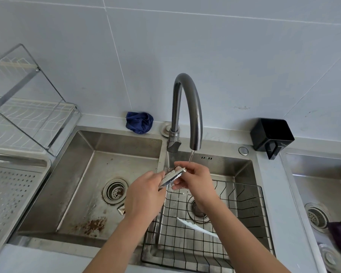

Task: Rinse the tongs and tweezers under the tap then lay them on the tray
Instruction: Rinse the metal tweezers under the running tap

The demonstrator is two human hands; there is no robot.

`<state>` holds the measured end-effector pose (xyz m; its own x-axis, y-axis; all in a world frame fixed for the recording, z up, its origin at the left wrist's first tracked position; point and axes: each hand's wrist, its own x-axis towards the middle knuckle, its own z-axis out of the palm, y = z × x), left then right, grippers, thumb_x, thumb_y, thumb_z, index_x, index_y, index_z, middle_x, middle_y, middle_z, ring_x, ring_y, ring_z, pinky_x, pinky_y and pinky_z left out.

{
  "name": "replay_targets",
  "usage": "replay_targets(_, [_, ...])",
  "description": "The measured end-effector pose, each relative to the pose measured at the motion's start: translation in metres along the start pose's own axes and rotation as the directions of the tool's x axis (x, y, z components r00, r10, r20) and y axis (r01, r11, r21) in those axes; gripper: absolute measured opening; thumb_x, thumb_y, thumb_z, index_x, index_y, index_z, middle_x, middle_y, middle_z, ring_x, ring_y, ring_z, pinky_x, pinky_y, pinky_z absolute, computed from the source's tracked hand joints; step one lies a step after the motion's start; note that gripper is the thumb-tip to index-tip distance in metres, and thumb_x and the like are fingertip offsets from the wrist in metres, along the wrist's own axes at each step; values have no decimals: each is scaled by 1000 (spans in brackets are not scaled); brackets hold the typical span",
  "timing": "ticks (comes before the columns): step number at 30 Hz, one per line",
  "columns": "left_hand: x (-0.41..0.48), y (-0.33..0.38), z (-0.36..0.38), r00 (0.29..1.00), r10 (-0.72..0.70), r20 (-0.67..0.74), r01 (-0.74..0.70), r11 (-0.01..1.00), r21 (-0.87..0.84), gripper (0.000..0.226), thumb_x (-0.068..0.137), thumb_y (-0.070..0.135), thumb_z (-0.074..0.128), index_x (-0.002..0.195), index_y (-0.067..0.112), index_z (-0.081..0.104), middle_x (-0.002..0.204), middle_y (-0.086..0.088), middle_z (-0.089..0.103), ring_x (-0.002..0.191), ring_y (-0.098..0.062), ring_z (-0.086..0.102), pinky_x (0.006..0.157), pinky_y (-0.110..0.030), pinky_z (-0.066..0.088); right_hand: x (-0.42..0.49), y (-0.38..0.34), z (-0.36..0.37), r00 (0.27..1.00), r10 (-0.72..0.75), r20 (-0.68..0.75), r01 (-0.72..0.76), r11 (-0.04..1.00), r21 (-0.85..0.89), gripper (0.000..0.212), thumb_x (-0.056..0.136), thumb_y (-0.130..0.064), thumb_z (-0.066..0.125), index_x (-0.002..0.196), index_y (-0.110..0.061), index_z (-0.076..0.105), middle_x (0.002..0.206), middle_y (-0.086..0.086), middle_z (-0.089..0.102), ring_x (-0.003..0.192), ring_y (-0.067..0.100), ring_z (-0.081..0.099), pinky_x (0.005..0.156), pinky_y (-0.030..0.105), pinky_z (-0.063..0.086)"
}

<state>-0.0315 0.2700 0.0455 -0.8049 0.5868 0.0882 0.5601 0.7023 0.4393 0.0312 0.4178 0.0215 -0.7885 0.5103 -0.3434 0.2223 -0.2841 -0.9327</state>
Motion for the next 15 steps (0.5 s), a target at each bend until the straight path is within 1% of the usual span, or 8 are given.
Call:
replay_targets(1, [0,2,-1,999,32,3,-32,999,33,41,85,24,69,126,31,68,78,10,58,68,-13,52,55,-27,41,0,0,-1,1000,-5,-8,5,999,35,19,97,1,60,109,-5,73,77,26,72,63,27,68,61,37,63])
replay_targets(2, [1,4,-2,998,57,6,-58,997,57,40,85,25,68,125,30,68,79,10,59,68,-13,52,55,-27,41,-1,0,-2,1000,-6,-12,7,997,79,17,98,0,60,104,-6,75,77,26,72,62,26,67,58,36,62])
replay_targets(4, [3,8,-3,996,79,28,-81,994,76,33,87,26,65,120,29,70,80,9,58,68,-14,50,55,-29,42,-2,2,-5,1000,-2,-12,4,989,148,21,100,-2,58,95,-8,78,71,19,69,59,22,64,54,33,60])
replay_targets(6, [6,10,-4,995,66,79,-72,995,70,30,89,25,60,117,30,70,80,8,58,70,-15,53,58,-32,47,-4,5,-10,1000,14,-6,-13,987,163,24,100,-4,58,92,-9,80,69,17,67,58,21,64,55,33,60])
replay_targets(8, [8,10,-3,990,31,136,-39,998,52,27,90,25,56,111,33,71,80,8,57,70,-14,55,60,-33,49,-7,7,-15,999,39,8,-39,985,166,27,98,-1,56,93,-10,81,70,17,68,59,22,65,56,35,60])
replay_targets(11, [9,8,-1,980,-31,196,28,999,18,22,89,25,55,99,34,74,74,9,56,65,-12,55,53,-30,43,-9,12,-20,997,46,60,-55,988,148,34,97,2,50,93,-12,81,77,16,73,61,22,66,59,36,62])
replay_targets(13, [11,6,1,969,-88,231,100,994,-41,19,88,26,57,90,32,75,66,7,60,58,-15,57,50,-33,44,-9,13,-21,995,56,78,-65,990,124,34,100,-2,49,92,-10,81,82,18,75,59,21,64,57,34,60])
replay_targets(15, [15,4,3,955,-136,264,160,985,-72,16,88,30,60,82,27,75,57,1,60,52,-17,57,48,-34,45,-7,12,-19,994,82,67,-87,994,73,32,103,-11,50,90,-10,79,83,21,75,54,20,62,50,31,56])
